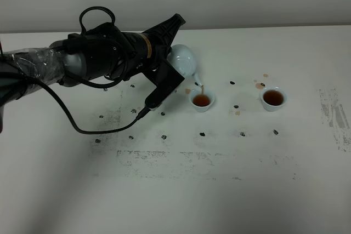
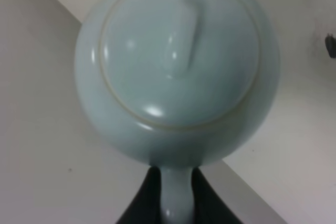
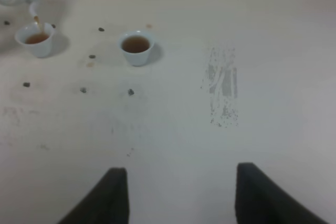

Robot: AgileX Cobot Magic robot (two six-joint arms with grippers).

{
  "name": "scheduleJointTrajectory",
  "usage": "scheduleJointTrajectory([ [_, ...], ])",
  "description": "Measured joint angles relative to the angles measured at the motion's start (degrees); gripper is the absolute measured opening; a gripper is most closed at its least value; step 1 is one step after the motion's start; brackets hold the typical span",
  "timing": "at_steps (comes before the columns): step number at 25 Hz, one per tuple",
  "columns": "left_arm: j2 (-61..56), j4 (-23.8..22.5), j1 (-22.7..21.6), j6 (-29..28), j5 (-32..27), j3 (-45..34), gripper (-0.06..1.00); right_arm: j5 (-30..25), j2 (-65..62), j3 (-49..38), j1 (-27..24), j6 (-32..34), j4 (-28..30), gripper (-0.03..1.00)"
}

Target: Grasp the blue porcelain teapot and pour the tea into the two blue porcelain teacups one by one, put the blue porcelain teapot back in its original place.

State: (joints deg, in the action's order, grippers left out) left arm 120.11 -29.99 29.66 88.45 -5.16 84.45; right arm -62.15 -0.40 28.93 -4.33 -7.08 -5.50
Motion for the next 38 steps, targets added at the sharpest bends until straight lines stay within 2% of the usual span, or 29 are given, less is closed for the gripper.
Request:
scheduleJointTrajectory([
  [38,0.00,-0.26,0.00,2.12,0.24,0.00,0.03,0.00,0.00,0.00,0.00,0.00,0.00,0.48],
])
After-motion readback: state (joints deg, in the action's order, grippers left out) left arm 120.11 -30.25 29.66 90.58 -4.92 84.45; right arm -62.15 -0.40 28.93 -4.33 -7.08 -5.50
